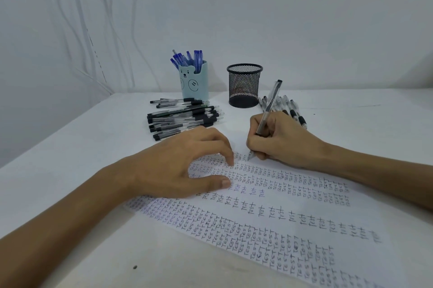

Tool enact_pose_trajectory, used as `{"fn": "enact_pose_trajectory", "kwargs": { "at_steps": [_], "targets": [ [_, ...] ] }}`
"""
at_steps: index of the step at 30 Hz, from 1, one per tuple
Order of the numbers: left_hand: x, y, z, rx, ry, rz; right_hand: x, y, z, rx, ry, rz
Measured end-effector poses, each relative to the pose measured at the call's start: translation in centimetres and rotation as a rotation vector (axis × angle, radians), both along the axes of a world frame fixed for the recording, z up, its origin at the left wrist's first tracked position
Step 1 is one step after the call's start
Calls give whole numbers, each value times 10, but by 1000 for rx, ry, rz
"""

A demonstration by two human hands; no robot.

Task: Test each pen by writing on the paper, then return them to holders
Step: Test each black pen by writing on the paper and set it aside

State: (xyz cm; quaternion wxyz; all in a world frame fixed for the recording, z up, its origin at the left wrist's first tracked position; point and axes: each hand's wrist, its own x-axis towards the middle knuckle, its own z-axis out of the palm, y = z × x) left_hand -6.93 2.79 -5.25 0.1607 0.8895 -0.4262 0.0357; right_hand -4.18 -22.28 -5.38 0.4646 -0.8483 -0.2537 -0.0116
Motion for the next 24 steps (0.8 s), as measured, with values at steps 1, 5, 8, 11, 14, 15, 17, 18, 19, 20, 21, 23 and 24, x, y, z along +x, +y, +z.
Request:
{"fn": "enact_pose_trajectory", "kwargs": {
  "at_steps": [1, 5, 8, 11, 14, 15, 17, 18, 19, 20, 21, 23, 24],
  "targets": [
    [0, 0, 0, 1, -2, -2, 0, 0, 0, -2, -2, 1],
    [0, 0, 0, -2, -8, -4, 1, 0, -1, 20, 1, -26],
    [0, 0, -1, -6, -12, -9, 0, 1, -1, 21, 14, -20],
    [1, 0, -1, -6, -15, -8, 0, 1, -1, 6, -15, -25],
    [1, 0, -1, -9, -21, -9, 0, 0, 0, 18, 3, -22],
    [1, 0, -1, -9, -24, -9, -1, 0, 0, 32, 13, -25],
    [1, 0, -1, -10, -27, -8, 0, 1, 0, 46, 16, -40],
    [1, 0, -1, -11, -27, -8, 0, 1, -1, 43, 8, -47],
    [1, 0, -1, -11, -27, -7, 0, 1, -1, 38, 0, -52],
    [1, 0, -2, -11, -28, -8, 0, 1, -1, 36, -5, -55],
    [2, 0, -2, -12, -28, -8, 0, 1, -1, 36, -6, -55],
    [2, 0, -2, -14, -29, -9, -1, 1, -1, 21, -15, -61],
    [2, 0, -2, -14, -31, -10, -2, 1, -1, 7, -21, -68]
  ]
}}
